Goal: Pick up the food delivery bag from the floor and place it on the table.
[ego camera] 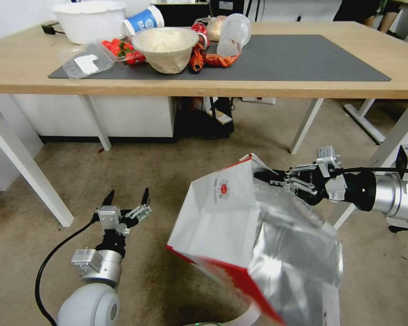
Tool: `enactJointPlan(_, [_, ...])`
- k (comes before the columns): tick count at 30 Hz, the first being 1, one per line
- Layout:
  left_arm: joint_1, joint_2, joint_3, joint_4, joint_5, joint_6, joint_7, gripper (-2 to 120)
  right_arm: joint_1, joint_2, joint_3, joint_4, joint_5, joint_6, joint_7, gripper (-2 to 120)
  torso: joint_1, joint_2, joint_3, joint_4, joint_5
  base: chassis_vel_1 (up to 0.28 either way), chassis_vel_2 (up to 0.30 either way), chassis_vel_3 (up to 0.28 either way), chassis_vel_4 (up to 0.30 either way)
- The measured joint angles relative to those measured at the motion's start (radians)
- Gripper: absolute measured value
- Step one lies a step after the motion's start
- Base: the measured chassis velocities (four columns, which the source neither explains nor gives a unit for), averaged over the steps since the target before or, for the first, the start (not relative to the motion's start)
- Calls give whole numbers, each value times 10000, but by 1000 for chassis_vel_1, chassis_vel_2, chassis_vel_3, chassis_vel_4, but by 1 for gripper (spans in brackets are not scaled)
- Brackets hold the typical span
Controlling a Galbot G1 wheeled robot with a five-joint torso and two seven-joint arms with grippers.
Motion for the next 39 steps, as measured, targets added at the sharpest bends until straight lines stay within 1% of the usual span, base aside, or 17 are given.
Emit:
enactJointPlan(16, [39,23,-67,-129,-110,-23,124,100,-58,69,35,335,91,-155,128,0,0,0,0,0,1,0,0,0,0])
enactJointPlan(18, [54,19,-111,-131,-166,-30,262,100,-76,99,27,374,90,-176,127,0,0,1,0,0,0,0,0,0,0])
enactJointPlan(25, [60,8,-151,-131,-302,-134,382,100,-85,127,12,400,90,-212,120,0,8,53,12,-1,1,0,0,0,0])
enactJointPlan(32, [59,15,-177,-131,-344,-165,410,100,-86,131,-1,407,101,-230,119,0,8,175,130,-1,1,0,0,0,0])
enactJointPlan(37, [58,16,-180,-131,-347,-165,412,100,-86,131,-1,407,105,-232,119,0,7,200,155,-1,1,0,0,0,0])
enactJointPlan(38, [59,17,-187,-131,-366,-168,416,100,-86,114,-3,425,177,-247,114,0,8,356,311,-1,1,0,0,0,0])
enactJointPlan(39, [58,16,-190,-131,-368,-168,416,100,-86,98,-3,430,208,-254,106,0,7,416,373,-1,1,0,0,0,0])
